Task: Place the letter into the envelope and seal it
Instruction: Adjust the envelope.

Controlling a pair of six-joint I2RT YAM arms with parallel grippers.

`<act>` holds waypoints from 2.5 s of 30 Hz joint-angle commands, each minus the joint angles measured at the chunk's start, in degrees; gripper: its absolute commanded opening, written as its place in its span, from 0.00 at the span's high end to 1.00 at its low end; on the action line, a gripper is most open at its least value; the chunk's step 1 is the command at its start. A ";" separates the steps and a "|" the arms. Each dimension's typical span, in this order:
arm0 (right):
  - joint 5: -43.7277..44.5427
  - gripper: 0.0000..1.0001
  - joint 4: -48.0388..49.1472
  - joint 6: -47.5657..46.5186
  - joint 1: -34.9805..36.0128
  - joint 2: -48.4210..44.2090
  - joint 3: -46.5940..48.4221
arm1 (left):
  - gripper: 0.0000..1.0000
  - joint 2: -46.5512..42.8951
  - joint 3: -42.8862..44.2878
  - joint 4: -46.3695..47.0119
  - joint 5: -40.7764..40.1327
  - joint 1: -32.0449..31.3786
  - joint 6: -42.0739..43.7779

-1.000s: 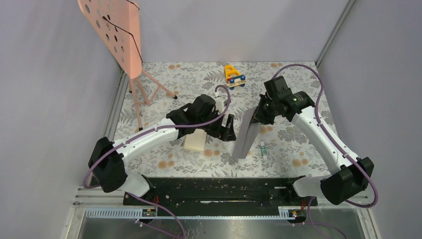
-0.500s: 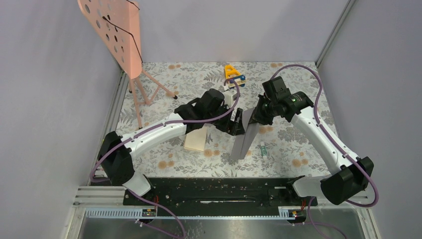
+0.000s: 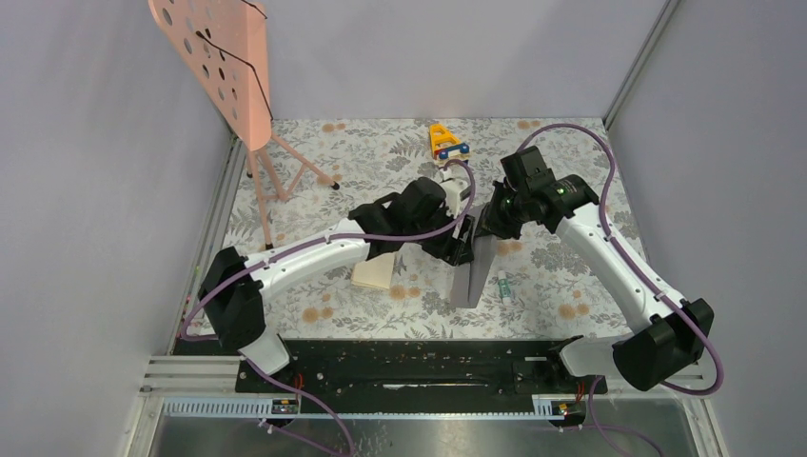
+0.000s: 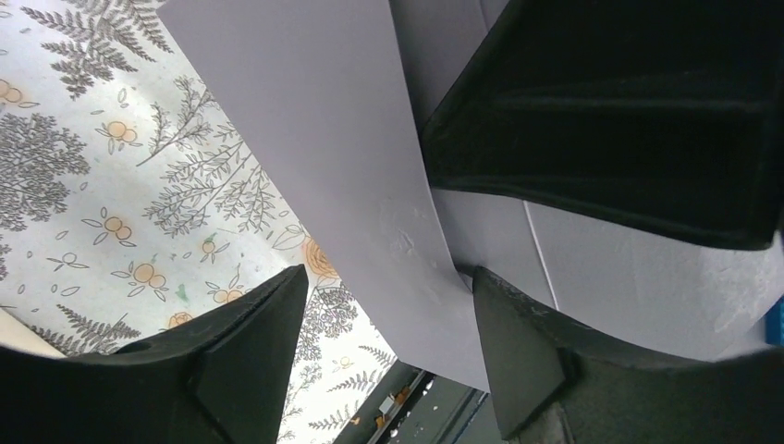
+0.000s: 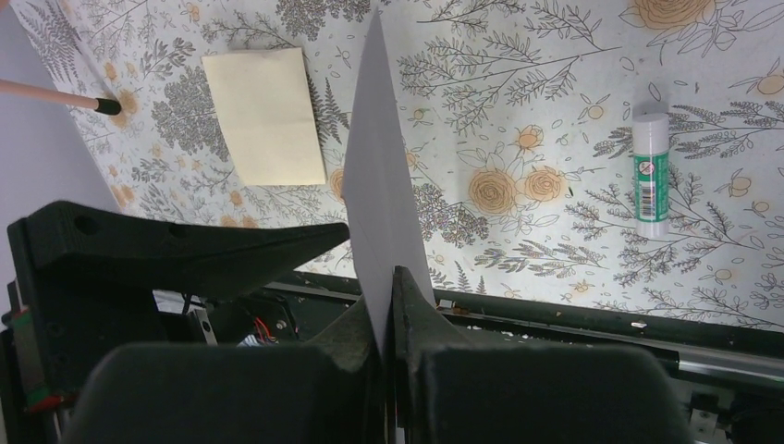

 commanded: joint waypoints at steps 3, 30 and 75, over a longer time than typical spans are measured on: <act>-1.22 1.00 1.16 1.24 0.87 0.40 2.32 | 0.41 -0.70 3.69 -2.24 -12.32 -1.88 1.76; -3.21 1.00 3.03 1.88 1.25 -0.58 1.96 | 0.59 3.31 9.55 -12.73 -29.34 -4.73 2.30; 3.41 1.00 4.51 0.96 5.97 -1.55 -4.36 | 1.00 4.17 14.87 -18.15 -33.15 -4.91 -5.12</act>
